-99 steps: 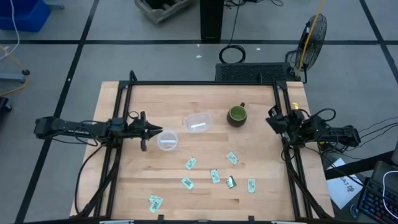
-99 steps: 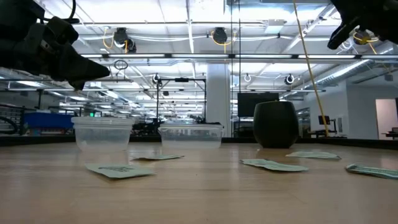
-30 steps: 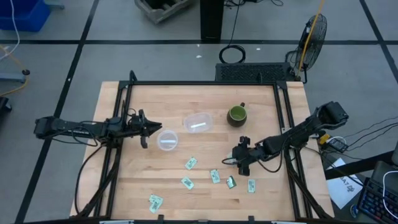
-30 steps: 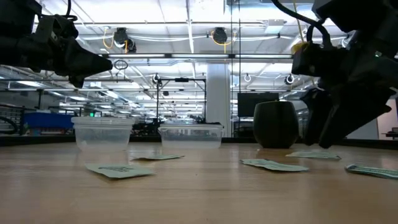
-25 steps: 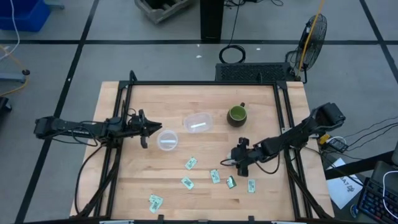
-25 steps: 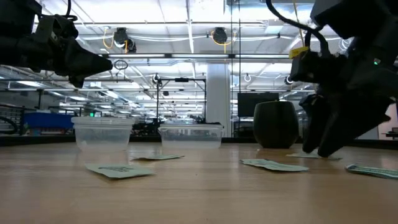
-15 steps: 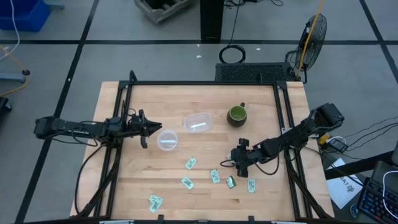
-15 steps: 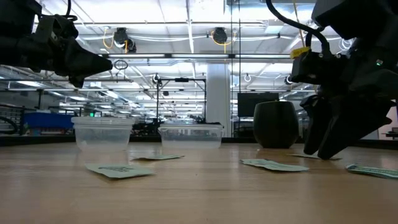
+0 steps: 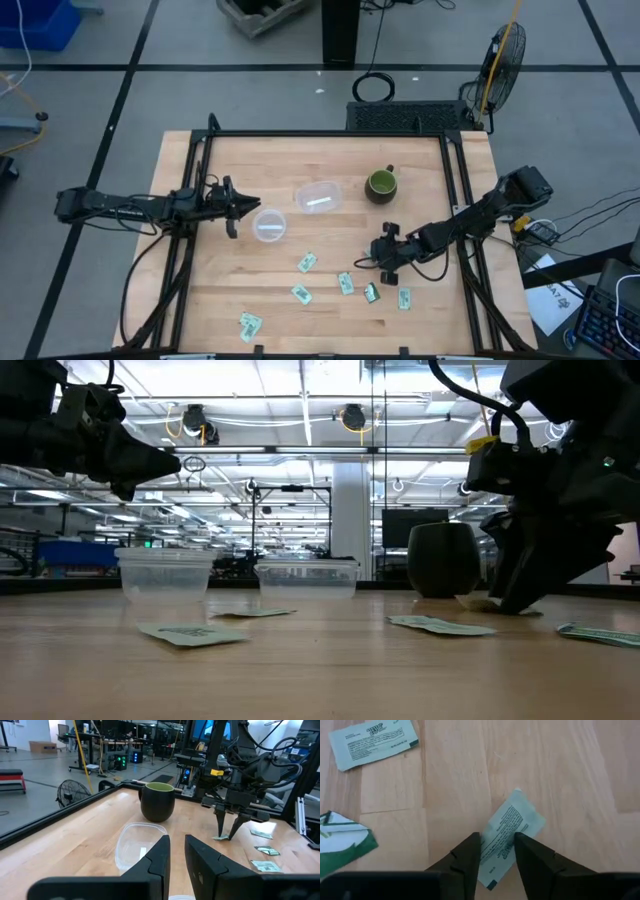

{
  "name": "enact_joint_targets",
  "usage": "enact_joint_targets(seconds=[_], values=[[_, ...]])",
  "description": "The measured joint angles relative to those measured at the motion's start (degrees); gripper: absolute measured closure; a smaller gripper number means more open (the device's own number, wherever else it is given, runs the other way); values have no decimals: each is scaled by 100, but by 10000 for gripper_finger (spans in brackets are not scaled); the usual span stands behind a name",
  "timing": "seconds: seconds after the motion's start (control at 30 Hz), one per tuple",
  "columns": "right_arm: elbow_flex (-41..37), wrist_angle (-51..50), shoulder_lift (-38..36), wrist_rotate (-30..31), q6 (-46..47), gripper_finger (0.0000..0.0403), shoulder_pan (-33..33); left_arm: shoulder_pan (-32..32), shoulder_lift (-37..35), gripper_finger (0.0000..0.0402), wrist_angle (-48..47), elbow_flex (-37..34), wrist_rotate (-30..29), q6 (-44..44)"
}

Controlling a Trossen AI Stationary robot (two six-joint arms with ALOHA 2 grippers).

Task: Pick and place Stevia / Truvia into bins
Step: Put the stevia packet into the oval container

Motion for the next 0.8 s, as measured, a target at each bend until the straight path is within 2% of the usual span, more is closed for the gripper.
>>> enact_joint_targets(seconds=[0.13,0.4,0.8], values=[[-10,319,6,187,-285,319,-13,0,0,339,0,0,0,0],[-8,817,1,138,-710,358,-252,0,0,339,-2,0,-5,-2],[-8,1847,-4,123,-1633,369,-837,0,0,339,-4,0,-9,22]])
